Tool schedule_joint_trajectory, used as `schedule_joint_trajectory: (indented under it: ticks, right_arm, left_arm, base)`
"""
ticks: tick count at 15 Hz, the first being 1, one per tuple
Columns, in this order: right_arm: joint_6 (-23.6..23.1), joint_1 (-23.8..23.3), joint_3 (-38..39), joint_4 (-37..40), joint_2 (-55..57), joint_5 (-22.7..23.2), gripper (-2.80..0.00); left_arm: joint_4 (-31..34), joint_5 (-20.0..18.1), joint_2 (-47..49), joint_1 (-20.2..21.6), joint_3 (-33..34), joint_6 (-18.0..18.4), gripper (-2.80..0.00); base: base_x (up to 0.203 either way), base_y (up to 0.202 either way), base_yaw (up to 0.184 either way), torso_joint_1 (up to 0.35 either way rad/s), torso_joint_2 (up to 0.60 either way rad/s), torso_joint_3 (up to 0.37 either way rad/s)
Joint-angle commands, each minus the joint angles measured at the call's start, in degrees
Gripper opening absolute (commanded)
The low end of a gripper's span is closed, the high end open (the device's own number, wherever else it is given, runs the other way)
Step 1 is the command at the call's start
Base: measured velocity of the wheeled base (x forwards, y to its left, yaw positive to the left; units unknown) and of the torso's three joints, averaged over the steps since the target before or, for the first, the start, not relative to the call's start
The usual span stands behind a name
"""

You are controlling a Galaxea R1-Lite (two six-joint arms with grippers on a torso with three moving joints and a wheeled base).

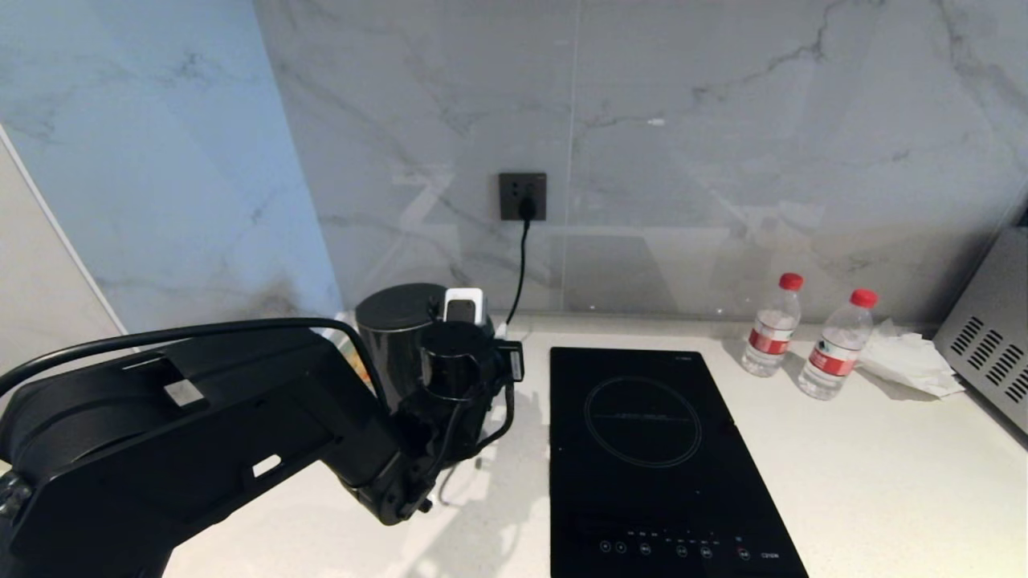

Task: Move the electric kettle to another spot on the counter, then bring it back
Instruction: Place it on the power base

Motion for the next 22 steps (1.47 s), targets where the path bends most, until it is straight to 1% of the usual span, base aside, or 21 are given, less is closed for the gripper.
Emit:
schedule_joint_trajectory:
  ticks: [1,5,8,14,16,18,22]
  right_arm:
    - [0.02,0.00,0.01,0.00,0.00,0.00,-2.80]
    - [0.02,0.00,0.01,0.00,0.00,0.00,-2.80]
    - [0.02,0.00,0.01,0.00,0.00,0.00,-2.80]
    - [0.02,0.00,0.01,0.00,0.00,0.00,-2.80]
    - [0.02,0.00,0.01,0.00,0.00,0.00,-2.80]
    - [0.02,0.00,0.01,0.00,0.00,0.00,-2.80]
    - [0.02,0.00,0.01,0.00,0.00,0.00,-2.80]
  left_arm:
    - [-0.30,0.25,1.72,-0.19,0.06,-0.14,-2.80]
    - [-0.04,1.29,1.89,-1.42,-0.99,-0.58,-2.80]
    - [0.14,1.30,1.91,-1.43,-1.74,-0.58,-2.80]
    - [2.03,1.39,1.97,-1.51,-5.46,-0.58,-2.80]
    - [2.09,1.48,2.36,-1.43,-4.95,-0.58,-2.80]
    - [1.96,2.44,2.98,-1.23,-4.51,-0.67,-2.80]
    - [1.64,2.80,4.32,0.51,-4.68,-0.58,-2.80]
  base:
    - [0.000,0.000,0.000,0.000,0.00,0.000]
    - [0.000,0.000,0.000,0.000,0.00,0.000]
    - [0.000,0.000,0.000,0.000,0.00,0.000]
    - [0.000,0.000,0.000,0.000,0.00,0.000]
    - [0.000,0.000,0.000,0.000,0.00,0.000]
    - [0.000,0.000,0.000,0.000,0.00,0.000]
    - [0.000,0.000,0.000,0.000,0.00,0.000]
